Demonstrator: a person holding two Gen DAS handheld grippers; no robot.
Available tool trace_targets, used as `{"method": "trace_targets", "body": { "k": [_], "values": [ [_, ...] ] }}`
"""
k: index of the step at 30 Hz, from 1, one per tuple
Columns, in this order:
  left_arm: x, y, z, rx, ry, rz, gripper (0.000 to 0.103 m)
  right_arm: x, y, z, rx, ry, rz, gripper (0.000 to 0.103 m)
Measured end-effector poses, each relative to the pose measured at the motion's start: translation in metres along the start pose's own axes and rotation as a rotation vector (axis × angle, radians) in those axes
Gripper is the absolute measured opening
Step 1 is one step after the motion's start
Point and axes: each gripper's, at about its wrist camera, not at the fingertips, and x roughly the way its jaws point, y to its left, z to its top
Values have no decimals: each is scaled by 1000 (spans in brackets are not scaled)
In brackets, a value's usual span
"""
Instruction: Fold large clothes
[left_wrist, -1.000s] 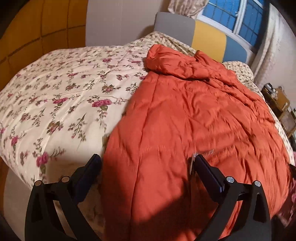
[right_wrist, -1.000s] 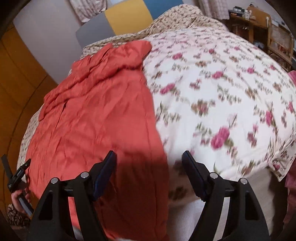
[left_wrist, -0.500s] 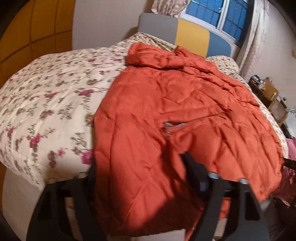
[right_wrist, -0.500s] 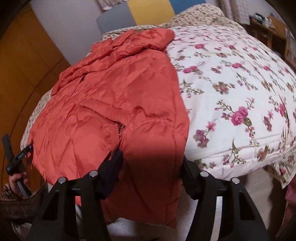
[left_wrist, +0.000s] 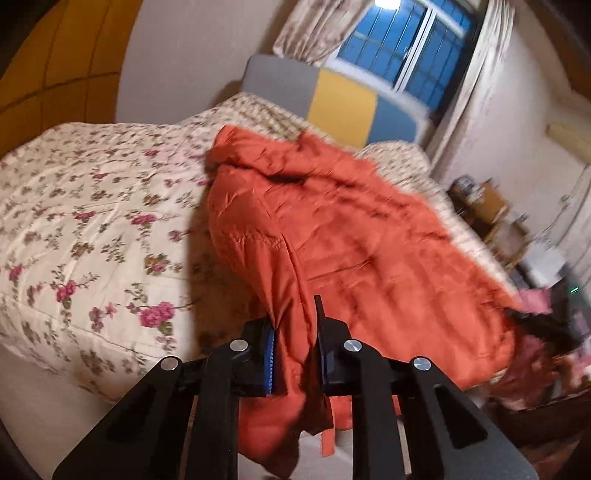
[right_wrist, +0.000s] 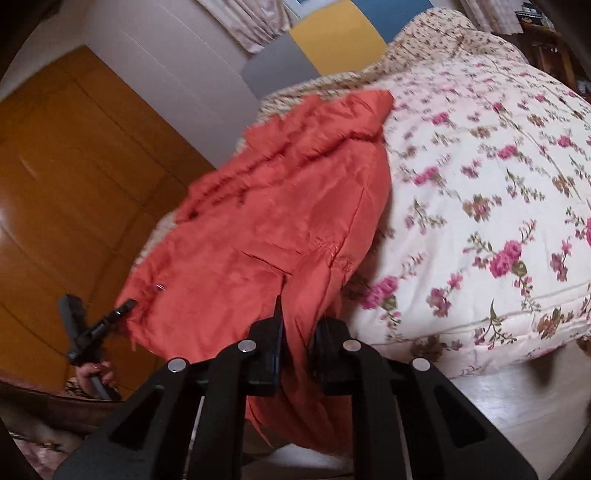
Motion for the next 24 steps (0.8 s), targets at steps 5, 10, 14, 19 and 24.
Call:
{"method": "trace_targets", "body": {
  "k": [5,10,14,19,24],
  "values": [
    [-12,-2,11,-47,-33,-52,17,-8,11,14,-15,-50,67,12],
    [-7,-6,43,-52,-73,-92,14,2,10,39,17,-82,89,11],
    [0,-6,71,-73,-109,-116,14,12,7,64,64,-111,104,11],
    [23,3,112,-142,-129,-129,14,29,0,108,106,-127,109,11],
    [52,22,147,-222,-136,-107,14,51,-19,148,162,-133,109,11]
  ]
}}
